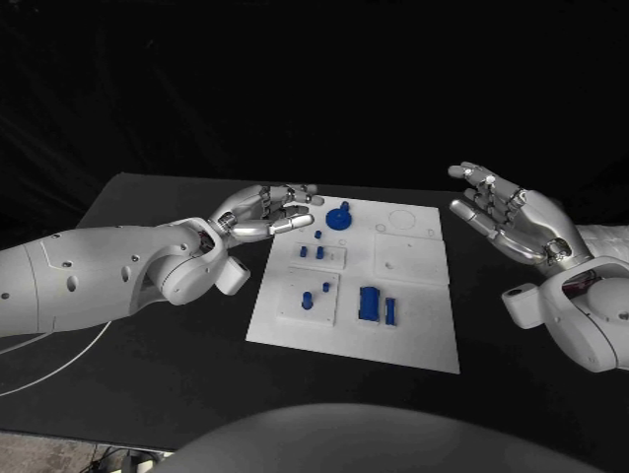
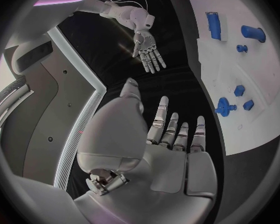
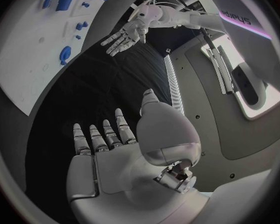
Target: Assemble the parts on the task board
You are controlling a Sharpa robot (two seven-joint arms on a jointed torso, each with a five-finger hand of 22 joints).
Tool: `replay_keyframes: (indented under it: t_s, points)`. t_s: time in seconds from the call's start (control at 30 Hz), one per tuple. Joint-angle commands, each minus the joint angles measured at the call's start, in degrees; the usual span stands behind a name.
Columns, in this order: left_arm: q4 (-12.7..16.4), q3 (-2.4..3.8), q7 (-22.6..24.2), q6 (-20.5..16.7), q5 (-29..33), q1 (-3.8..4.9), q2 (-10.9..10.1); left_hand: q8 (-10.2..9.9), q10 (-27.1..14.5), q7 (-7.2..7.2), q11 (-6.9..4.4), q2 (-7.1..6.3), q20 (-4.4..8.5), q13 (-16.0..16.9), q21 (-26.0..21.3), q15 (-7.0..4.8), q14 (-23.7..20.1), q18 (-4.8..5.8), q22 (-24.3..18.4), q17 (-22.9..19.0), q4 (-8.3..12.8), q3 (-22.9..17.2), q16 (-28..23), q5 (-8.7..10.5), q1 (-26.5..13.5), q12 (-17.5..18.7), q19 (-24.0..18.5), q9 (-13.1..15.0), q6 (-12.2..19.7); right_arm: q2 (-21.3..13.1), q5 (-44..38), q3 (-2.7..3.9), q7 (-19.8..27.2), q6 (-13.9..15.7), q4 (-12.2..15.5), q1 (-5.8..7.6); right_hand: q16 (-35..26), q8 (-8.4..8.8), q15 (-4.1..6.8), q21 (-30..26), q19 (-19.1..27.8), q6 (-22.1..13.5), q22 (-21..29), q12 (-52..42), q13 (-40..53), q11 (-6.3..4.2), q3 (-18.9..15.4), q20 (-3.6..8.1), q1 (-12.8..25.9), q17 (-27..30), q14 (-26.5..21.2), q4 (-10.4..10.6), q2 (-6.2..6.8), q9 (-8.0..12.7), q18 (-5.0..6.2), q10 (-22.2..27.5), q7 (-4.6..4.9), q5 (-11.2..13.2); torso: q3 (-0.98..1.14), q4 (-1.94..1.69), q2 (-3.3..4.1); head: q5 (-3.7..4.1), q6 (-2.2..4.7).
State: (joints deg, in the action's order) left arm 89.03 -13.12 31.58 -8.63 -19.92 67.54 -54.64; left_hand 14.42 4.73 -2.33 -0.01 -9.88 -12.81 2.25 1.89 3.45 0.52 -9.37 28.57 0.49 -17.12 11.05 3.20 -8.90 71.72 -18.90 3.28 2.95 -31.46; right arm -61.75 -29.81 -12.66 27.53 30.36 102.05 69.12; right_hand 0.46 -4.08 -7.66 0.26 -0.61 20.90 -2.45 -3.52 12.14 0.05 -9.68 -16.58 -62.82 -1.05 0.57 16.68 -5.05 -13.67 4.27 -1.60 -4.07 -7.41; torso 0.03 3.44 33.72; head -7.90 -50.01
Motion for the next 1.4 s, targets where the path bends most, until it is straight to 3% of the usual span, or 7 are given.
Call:
replay_keyframes:
  t_s: [0.03,0.17,0.43,0.47,0.67,0.77,1.4]
  points:
    - [0.6,0.02,4.1,-2.8,2.7,0.06,-0.2,-5.4,-3.0,4.33,-4.42,-4.27,0.16,-0.4,-1.2,-1.45,-0.5,1.59,-18.1,-0.5,0.1,2.5,-3.2,0.97,-1.5,4.7,-2.9,-0.6,9.6,-0.1,10.1,-0.04,4.6,-11.1,-0.2,0.09,-0.5,1.73,0.73,-0.3,0.6,-3.2,2.5,1.9,-6.6,-3.1,-1.9,0.15,-0.6,1.1,-0.6,0.2,-1.04,3.8,0.38,1.2,-1.63,0.8,0.08,0.25,-0.2,-0.11,0.01]
    - [1.1,0.02,5.0,-4.0,3.3,0.07,-0.4,-9.6,-3.7,11.98,-7.3,-5.61,0.47,-0.5,-1.4,-2.79,-0.5,1.8,-21.9,-0.5,-0.3,3.3,-3.2,1.62,-1.6,6.9,-3.4,-1.2,17.8,-0.2,11.5,-0.05,6.0,-13.4,-0.5,0.14,-0.5,2.18,2.45,-0.3,0.6,-5.6,2.5,2.5,-10.0,-5.39,-4.1,0.66,-2.7,1.1,-0.6,-0.1,-2.24,8.1,2.08,1.5,-3.74,0.7,0.1,0.05,-0.29,-0.12,0.01]
    - [1.3,0.01,4.9,-4.1,4.1,0.07,-0.5,-9.8,-3.8,8.73,-7.38,-3.89,1.01,-0.5,-1.5,-3.18,-0.5,1.23,-23.1,-0.5,-0.3,1.8,-3.2,3.64,-3.1,7.4,-3.4,-0.9,16.3,0.2,12.3,-0.06,7.5,-15.0,-1.0,0.03,-0.5,1.9,2.43,-0.3,0.6,-3.7,2.5,1.5,-10.6,-4.09,-5.5,1.35,-5.9,1.1,-0.6,-0.1,-3.03,10.7,4.05,1.3,-2.17,0.0,0.18,0.0,-0.23,0.12,0.01]
    - [1.2,-0.03,3.2,-3.2,2.7,-0.01,-0.6,-14.4,-4.7,7.11,-5.66,-0.18,4.37,-2.3,-1.9,-3.45,-0.5,3.78,-28.6,-0.5,5.0,-1.8,-3.2,8.9,-23.6,10.7,-3.3,-2.9,20.9,0.1,10.4,-0.06,4.6,-11.3,-1.0,0.08,-0.5,4.08,7.66,-0.3,0.6,-9.2,2.5,3.5,-12.1,-0.05,-0.8,5.64,15.2,1.1,-0.6,-5.1,-0.63,13.7,1.01,1.6,-0.63,2.5,0.14,-0.01,-0.22,0.15,0.0]
    - [1.2,0.79,2.9,-5.2,3.8,-0.47,0.1,-14.4,-4.7,2.33,-4.34,1.88,5.91,-2.3,-1.9,-3.45,-0.5,4.09,-28.6,-0.5,7.0,-3.8,-3.2,8.9,-32.0,12.2,-3.3,-2.9,22.6,1.5,12.0,0.97,4.4,-9.3,-1.9,-0.65,-0.5,4.08,7.66,-0.3,0.6,-10.8,2.5,3.5,-12.1,-0.05,1.0,7.71,22.8,1.1,-0.6,-6.9,0.37,13.7,1.01,1.6,4.07,3.0,0.13,-0.23,-0.37,0.65,1.02]
    - [1.1,2.08,2.4,-8.4,5.5,-1.19,1.1,-14.4,-4.7,2.33,0.01,2.93,6.82,-2.3,-1.9,-3.45,-0.5,4.4,-28.6,-0.5,8.3,-4.7,-3.2,8.9,-37.0,13.0,-3.3,-2.9,23.8,3.6,14.4,2.58,4.1,-6.1,-3.3,-1.8,-0.5,4.08,7.66,-0.3,0.6,-12.0,2.5,3.5,-12.1,-0.05,2.2,8.85,27.9,1.1,-0.6,-8.1,0.95,13.7,0.33,1.6,4.07,7.4,0.11,-0.58,-0.61,1.44,2.6]
    - [0.9,12.72,-1.6,-34.5,19.4,-7.15,9.6,-14.4,-4.7,2.33,0.01,9.88,12.81,-2.3,-1.9,-3.45,-0.5,9.37,-28.6,-0.5,17.1,-11.1,-3.2,8.9,-55.7,18.9,-3.3,-2.9,31.5,17.1,29.8,12.66,2.3,13.8,-12.1,-8.96,-0.5,4.08,7.66,-0.3,0.6,-16.6,2.5,3.5,-12.1,-0.05,9.7,16.58,46.7,1.1,-0.6,-12.6,5.05,13.7,-4.27,1.6,4.07,7.4,-0.02,-3.36,-2.49,7.72,15.27]
